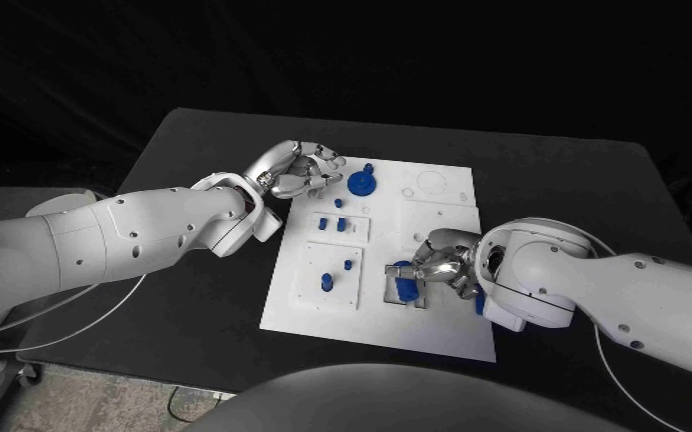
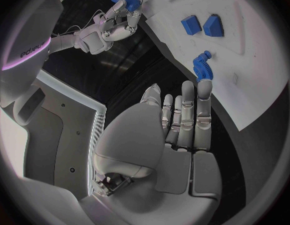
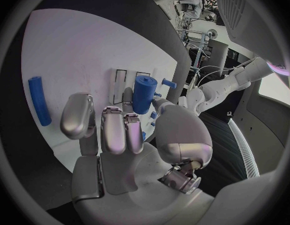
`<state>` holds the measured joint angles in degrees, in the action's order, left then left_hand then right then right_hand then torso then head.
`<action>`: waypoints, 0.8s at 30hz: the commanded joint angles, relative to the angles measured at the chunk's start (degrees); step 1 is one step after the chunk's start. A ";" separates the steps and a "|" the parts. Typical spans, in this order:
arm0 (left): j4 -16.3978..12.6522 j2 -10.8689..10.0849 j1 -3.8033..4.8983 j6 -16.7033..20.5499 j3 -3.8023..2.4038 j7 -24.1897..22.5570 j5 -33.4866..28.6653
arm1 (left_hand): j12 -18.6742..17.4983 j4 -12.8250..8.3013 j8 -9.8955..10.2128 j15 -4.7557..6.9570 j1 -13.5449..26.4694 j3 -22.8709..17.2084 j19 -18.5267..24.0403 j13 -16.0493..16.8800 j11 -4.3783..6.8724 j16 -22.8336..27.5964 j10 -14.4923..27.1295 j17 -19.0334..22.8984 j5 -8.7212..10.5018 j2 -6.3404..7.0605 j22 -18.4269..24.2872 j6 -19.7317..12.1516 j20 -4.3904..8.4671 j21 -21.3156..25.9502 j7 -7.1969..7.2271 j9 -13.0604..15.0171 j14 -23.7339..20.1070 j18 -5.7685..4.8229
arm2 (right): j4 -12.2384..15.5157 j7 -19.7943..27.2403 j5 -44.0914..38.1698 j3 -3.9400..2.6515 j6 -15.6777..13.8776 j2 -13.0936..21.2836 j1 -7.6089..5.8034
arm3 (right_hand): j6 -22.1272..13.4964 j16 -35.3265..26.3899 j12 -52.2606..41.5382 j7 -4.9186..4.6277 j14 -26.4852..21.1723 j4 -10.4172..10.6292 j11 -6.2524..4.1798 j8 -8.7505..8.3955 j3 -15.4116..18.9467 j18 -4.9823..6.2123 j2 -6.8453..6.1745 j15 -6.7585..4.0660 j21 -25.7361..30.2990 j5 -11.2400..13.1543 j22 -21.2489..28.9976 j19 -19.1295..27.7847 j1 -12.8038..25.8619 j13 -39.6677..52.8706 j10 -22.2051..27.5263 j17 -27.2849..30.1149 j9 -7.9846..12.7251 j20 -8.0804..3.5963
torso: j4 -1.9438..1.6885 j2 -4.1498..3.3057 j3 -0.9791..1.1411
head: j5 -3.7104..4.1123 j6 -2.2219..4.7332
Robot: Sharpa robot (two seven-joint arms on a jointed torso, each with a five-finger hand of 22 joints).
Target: Assemble the parts on the task board
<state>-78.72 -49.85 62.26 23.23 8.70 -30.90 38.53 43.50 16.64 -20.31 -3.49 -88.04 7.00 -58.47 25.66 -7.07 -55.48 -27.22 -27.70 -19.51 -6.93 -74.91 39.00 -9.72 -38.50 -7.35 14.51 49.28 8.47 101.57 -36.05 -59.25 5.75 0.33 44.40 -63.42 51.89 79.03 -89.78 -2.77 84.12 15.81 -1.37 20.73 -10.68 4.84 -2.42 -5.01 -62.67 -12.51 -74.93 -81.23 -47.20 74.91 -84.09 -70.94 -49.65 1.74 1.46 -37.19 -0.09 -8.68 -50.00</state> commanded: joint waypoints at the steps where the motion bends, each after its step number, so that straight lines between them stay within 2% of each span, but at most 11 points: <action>1: -0.05 0.12 -0.06 -0.89 -0.03 -0.19 -0.27 | -0.28 -0.01 -0.18 0.03 -0.03 0.32 0.39 -0.06 0.34 -0.28 -0.10 0.05 -0.31 -0.53 -3.20 -0.06 0.01 0.25 -0.17 -0.06 -0.35 0.46 | -0.17 -0.69 -0.81 0.27 2.20 -0.03 0.40 | -0.16 -0.37 -0.22 -0.37 2.02 0.08 0.33 -0.14 0.49 0.73 0.04 0.34 0.31 0.56 -6.82 0.32 0.36 15.09 -5.91 0.12 0.12 -0.07 | -0.02 0.02 -0.01 | -0.08 0.00; 6: -0.02 0.12 -0.06 -0.92 -0.03 -0.13 -0.27 | -0.28 -0.01 -0.18 0.03 -0.03 0.32 0.39 -0.06 0.34 -0.28 -0.10 0.05 -0.31 -0.53 -3.20 -0.06 0.01 0.25 -0.17 -0.06 -0.35 0.46 | -0.12 -0.69 -1.06 0.27 2.29 -0.03 0.44 | -0.15 -0.39 -0.22 -0.39 2.01 0.15 0.36 -0.15 1.02 0.75 -0.03 0.36 0.53 1.67 -6.77 0.32 0.46 15.09 -5.91 0.13 0.26 -0.05 | -0.01 0.01 0.00 | -0.15 0.00; 16: 0.10 0.24 -0.07 -1.05 -0.02 -0.10 -0.28 | -0.28 0.00 -0.16 0.03 -0.05 0.35 0.43 -0.12 0.24 -0.30 -0.12 0.06 -0.35 -0.57 -3.19 -0.15 0.02 0.33 -0.06 -0.14 -0.37 0.47 | -0.14 -0.52 -1.28 0.27 1.18 0.19 0.50 | 0.00 -0.35 -0.22 -0.42 2.05 0.80 0.40 -0.10 3.46 0.79 1.01 0.40 1.12 6.91 -6.73 0.18 2.96 15.09 -5.91 0.00 0.78 -0.01 | 0.00 -0.01 0.01 | -0.27 0.00; 24: 0.17 0.28 -0.08 -1.10 -0.02 -0.23 -0.29 | -0.28 0.00 -0.15 0.02 -0.05 0.34 0.41 -0.15 0.20 -0.31 -0.13 0.07 -0.38 -0.61 -3.20 -0.17 0.02 0.31 -0.03 -0.17 -0.38 0.46 | 0.76 2.04 -1.18 0.23 -4.26 1.68 0.34 | 0.67 0.48 -0.22 -0.20 2.46 0.57 0.21 0.42 3.88 0.64 1.11 0.25 0.27 6.52 -7.05 -0.27 2.56 15.09 -5.91 -1.27 0.70 -0.10 | -0.01 0.05 0.04 | -0.56 0.00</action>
<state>-78.51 -49.69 62.26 23.02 8.70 -30.73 38.50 43.50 16.65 -20.30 -3.49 -88.04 7.00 -58.47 25.59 -7.07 -55.47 -27.22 -27.71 -19.51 -6.93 -74.94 39.00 -9.72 -38.50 -7.35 14.42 49.28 8.46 102.33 -34.94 -59.84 5.88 -1.01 45.45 -63.10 52.17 79.30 -89.78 -3.04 84.12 16.45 -1.37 20.85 -7.20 4.84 -1.29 -5.01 -62.06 -5.65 -74.92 -81.23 -44.42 74.90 -84.09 -72.03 -48.84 1.74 1.46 -37.18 -0.08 -9.12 -50.00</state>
